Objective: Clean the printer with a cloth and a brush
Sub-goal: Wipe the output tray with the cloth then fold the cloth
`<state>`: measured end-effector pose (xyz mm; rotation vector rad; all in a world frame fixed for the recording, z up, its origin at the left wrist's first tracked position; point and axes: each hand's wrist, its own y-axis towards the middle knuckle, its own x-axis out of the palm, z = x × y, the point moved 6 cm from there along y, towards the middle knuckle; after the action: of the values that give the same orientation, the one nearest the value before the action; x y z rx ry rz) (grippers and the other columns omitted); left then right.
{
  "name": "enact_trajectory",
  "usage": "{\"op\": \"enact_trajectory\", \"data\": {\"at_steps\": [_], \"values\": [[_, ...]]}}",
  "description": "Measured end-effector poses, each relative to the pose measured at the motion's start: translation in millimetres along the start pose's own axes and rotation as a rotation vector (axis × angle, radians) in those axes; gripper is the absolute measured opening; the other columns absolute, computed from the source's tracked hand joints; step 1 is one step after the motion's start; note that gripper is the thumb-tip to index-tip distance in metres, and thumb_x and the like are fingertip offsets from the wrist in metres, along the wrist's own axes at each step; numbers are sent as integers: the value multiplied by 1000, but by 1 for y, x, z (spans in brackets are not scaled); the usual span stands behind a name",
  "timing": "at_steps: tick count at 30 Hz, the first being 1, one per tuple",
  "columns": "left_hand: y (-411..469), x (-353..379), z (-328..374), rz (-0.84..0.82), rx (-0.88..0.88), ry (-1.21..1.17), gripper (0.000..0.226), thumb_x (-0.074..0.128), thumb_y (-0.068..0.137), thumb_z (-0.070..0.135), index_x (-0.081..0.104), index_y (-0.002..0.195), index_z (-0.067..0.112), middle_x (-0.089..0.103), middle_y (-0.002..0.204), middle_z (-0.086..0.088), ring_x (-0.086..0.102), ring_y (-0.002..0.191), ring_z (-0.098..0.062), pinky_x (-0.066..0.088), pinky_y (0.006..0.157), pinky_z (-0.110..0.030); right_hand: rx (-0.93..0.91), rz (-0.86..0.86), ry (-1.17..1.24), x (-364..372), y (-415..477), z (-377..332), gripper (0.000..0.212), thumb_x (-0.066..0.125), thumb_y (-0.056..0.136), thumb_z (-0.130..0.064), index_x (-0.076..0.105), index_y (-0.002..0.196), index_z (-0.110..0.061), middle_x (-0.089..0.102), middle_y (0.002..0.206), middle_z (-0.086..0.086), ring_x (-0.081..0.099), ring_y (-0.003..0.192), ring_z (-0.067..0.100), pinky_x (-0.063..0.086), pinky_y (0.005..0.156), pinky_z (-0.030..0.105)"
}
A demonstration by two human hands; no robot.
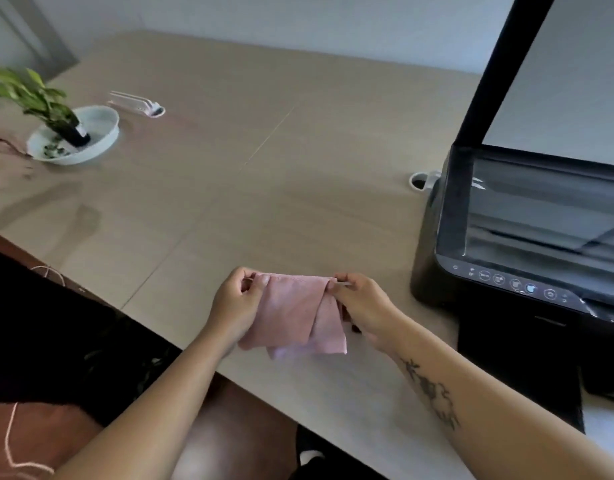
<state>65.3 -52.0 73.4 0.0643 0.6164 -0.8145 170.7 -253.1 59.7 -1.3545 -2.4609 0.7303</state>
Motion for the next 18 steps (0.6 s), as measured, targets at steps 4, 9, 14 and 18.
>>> {"op": "enact_trajectory", "data": {"at_steps": [4,9,14,18], "values": [[50,-14,-28,53,32,176,34,58,91,32,52,123,21,60,123,-1,57,112,-24,46,87,-33,-12,165,-252,22,38,1,31,51,93,-16,56,123,-21,67,107,6,65,93,25,48,70,26],[51,15,-80,-276,283,651,65,47,82,53,45,140,23,47,145,-4,44,129,-31,39,103,-38,-43,29,-693,56,58,34,19,61,88,-28,65,104,-18,64,98,0,62,88,21,54,79,35],[40,25,-105,-313,373,827,71,19,87,65,22,151,35,14,161,1,23,144,-31,22,114,-43,-104,70,-830,65,59,43,19,54,88,-27,63,106,-26,57,105,-8,59,93,13,52,81,37],[42,32,-92,-301,406,802,83,26,85,75,14,153,30,9,162,1,11,149,-24,10,117,-42,-154,97,-901,65,66,40,23,55,89,-28,62,111,-25,49,110,-3,56,92,19,50,85,40]]}}
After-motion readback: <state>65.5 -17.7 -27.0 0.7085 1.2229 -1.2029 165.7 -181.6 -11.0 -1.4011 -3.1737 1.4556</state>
